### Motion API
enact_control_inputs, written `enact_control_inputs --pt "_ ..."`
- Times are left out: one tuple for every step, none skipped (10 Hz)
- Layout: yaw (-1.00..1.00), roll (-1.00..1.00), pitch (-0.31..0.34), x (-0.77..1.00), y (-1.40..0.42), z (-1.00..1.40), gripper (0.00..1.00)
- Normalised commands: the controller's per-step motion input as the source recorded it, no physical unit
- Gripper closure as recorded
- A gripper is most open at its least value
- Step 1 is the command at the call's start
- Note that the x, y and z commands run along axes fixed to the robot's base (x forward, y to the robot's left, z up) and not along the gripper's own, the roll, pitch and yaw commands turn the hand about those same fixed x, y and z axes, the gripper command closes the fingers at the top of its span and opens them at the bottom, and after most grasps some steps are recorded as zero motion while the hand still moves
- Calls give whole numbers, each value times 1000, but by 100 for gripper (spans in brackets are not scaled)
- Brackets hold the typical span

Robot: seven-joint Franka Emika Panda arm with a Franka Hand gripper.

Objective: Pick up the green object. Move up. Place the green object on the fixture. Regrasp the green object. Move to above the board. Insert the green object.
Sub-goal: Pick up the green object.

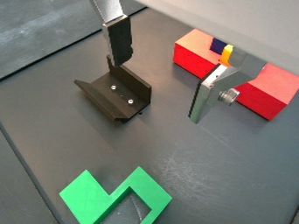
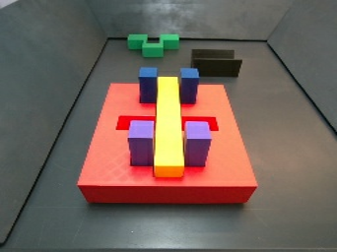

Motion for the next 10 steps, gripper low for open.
enact_control_inputs --pt "0 0 0 0 -3 -37 0" --pt "-97 4 -114 63 0 -477 0" --pt "-280 154 -17 754 269 -694 0" --pt "-280 193 0 614 360 -740 0" --pt "0 113 -69 0 531 -991 0" --pt "63 83 -106 -217 534 -1000 0" --pt "189 49 -116 -483 451 -1000 0" --pt "263 41 -109 -643 117 -1000 0" --pt "291 17 -119 -483 0 -840 0" --pt "211 71 -91 -86 -137 -811 0"
